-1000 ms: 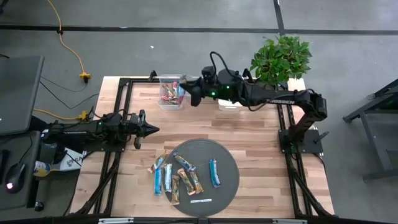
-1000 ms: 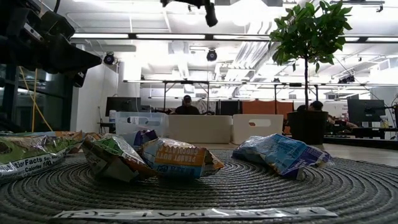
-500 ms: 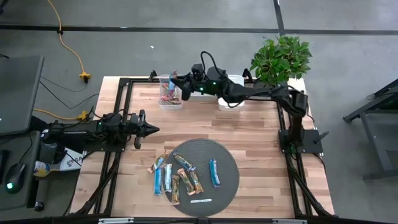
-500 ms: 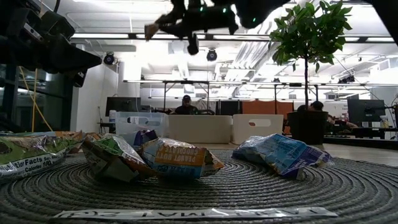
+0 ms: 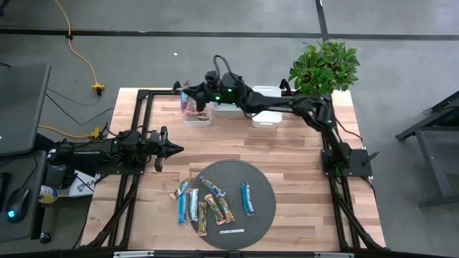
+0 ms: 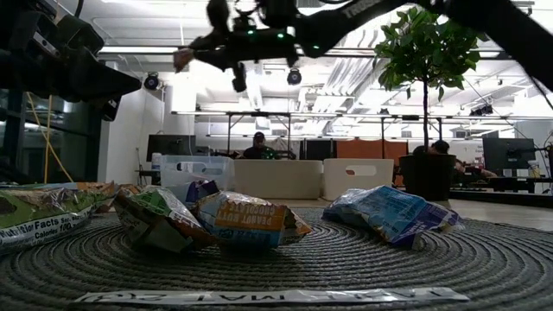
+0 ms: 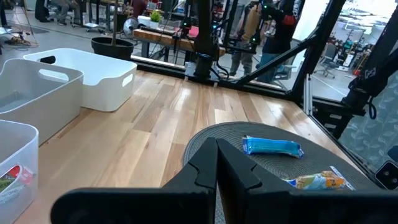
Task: Pick and place Granola Bars by type
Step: Put the red granola bar into the transparent bin
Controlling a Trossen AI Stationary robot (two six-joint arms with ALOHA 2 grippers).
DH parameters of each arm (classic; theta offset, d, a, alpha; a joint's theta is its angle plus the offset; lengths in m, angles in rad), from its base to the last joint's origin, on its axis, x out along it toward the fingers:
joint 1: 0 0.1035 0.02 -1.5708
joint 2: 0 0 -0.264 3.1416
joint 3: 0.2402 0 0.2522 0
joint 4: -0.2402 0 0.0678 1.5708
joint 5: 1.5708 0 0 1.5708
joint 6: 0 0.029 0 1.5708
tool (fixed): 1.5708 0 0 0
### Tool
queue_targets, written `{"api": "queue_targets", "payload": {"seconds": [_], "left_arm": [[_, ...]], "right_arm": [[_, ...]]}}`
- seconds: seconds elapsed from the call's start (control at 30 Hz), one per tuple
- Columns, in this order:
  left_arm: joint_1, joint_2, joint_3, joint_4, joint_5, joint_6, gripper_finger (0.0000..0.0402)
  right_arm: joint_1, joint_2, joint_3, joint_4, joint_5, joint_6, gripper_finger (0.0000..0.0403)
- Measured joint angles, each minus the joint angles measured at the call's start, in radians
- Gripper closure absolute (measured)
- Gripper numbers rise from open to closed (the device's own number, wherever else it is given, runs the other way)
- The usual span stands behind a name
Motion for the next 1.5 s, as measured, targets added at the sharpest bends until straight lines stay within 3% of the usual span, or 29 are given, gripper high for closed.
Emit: {"api": "queue_targets", "payload": {"seconds": [0.23,0.4,0.77,1.07,1.5], "left_arm": [[0.0,0.0,0.0,0.0,0.0,0.0,0.0401],[0.0,0.0,0.0,0.0,0.0,0.0,0.0401],[0.0,0.0,0.0,0.0,0.0,0.0,0.0401],[0.0,0.0,0.0,0.0,0.0,0.0,0.0401],[0.0,0.0,0.0,0.0,0.0,0.0,0.0401]], "right_arm": [[-0.005,0.133,0.309,-0.258,-0.016,-0.054,0.0343],[-0.021,0.206,0.42,-0.344,-0.019,-0.05,0.0343],[-0.077,0.237,0.375,-0.447,0.008,0.04,0.0343],[-0.092,0.237,0.368,-0.564,0.084,-0.007,0.0343],[-0.095,0.283,0.367,-0.729,0.068,0.052,0.0343]]}}
